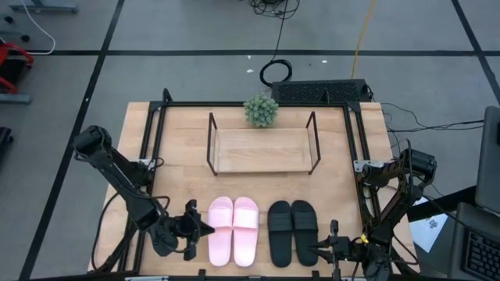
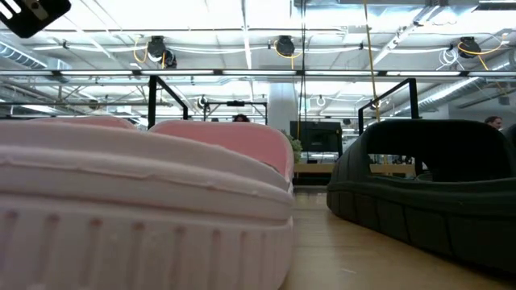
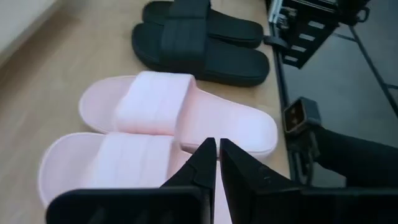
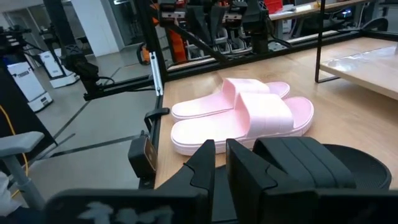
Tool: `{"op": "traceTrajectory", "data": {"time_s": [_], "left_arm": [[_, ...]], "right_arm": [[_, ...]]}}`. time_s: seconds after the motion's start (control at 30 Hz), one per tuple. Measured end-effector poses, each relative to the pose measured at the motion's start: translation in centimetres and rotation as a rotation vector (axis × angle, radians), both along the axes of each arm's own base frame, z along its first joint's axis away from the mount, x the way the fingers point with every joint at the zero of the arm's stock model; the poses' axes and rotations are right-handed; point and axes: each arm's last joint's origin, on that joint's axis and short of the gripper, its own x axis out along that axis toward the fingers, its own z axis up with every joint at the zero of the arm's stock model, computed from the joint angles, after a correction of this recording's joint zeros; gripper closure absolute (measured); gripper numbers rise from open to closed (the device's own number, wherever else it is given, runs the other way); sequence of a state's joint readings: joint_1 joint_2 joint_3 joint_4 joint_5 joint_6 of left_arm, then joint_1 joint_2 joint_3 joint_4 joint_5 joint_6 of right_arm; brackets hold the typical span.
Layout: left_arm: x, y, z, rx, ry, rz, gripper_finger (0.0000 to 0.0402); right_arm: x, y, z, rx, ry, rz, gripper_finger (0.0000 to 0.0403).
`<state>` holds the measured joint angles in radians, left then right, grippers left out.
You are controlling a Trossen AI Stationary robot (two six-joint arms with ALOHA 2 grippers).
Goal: Pick and place slides into the shelf
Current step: Put the left pink slipper on the shelf
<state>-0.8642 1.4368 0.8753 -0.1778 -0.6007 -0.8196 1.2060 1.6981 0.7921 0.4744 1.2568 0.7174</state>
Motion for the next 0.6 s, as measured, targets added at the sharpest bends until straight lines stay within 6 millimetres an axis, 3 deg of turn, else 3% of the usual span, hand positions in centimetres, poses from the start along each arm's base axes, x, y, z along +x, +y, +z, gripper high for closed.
{"op": "traceTrajectory", "data": {"time_s": [0.23,0.6], "left_arm": [[0.0,0.0,0.0,-0.057,0.023,0.003,0.0363],[1.6,-0.6,-3.4,-0.008,0.097,0.038,0.0268]], "right_arm": [[0.0,0.0,0.0,-0.003,0.000,0.001,0.0373],[0.0,0.0,0.0,-0.003,0.000,0.001,0.0373]]}}
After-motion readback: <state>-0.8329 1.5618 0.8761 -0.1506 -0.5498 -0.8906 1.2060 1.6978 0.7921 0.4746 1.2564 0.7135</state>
